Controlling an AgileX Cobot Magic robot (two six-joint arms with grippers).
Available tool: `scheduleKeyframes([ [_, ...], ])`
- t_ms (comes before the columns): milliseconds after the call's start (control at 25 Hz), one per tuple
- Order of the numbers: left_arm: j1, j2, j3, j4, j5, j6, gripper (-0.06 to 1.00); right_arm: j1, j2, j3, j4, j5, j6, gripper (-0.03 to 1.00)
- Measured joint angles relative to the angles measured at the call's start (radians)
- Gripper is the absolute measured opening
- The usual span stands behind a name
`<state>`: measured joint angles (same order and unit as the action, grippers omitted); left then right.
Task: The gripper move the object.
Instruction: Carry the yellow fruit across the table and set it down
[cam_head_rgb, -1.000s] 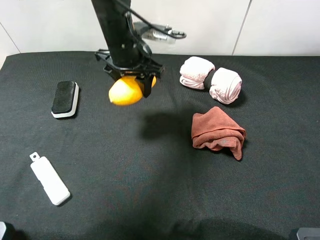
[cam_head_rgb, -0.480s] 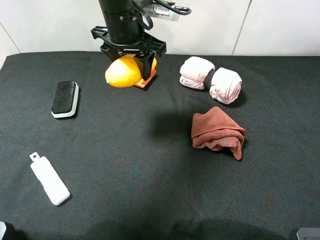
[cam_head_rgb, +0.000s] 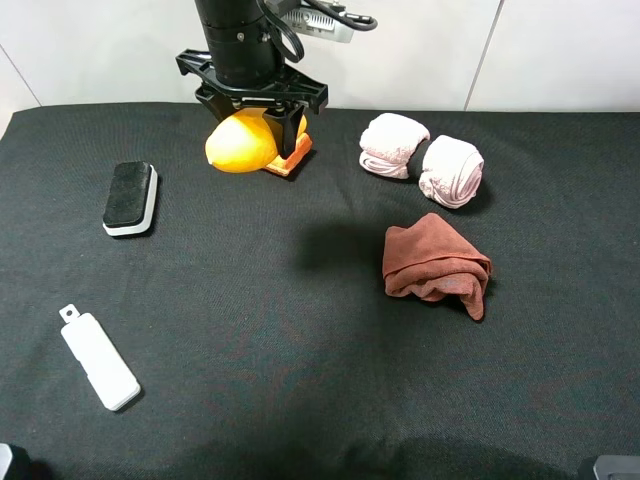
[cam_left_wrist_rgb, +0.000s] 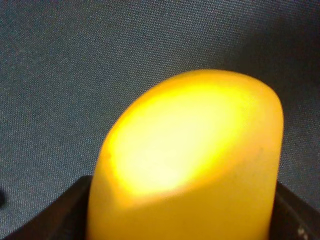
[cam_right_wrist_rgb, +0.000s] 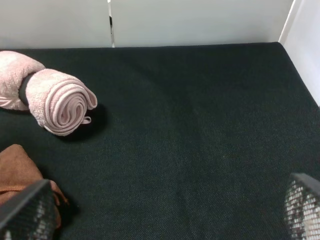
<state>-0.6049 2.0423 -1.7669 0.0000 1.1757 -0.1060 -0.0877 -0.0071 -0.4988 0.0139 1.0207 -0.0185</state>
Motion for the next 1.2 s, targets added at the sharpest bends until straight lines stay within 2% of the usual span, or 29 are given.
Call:
scheduleKeyframes([
  [280,0.0,-0.028,0.01,0.015,0.0,0.0,0.66,0.0,0.0,0.0,0.0,0.0,0.0,0.7],
  [520,0.0,-0.088,0.109,0.034,0.0,-0.002,0.66,0.0,0.0,0.0,0.0,0.0,0.0,0.7],
  [800,0.0,-0.2,0.317,0.044,-0.009,-0.026,0.66,0.0,0.0,0.0,0.0,0.0,0.0,0.7],
  [1200,0.0,-0.435,0.706,0.085,-0.186,-0.126,0.66,0.0,0.0,0.0,0.0,0.0,0.0,0.7],
])
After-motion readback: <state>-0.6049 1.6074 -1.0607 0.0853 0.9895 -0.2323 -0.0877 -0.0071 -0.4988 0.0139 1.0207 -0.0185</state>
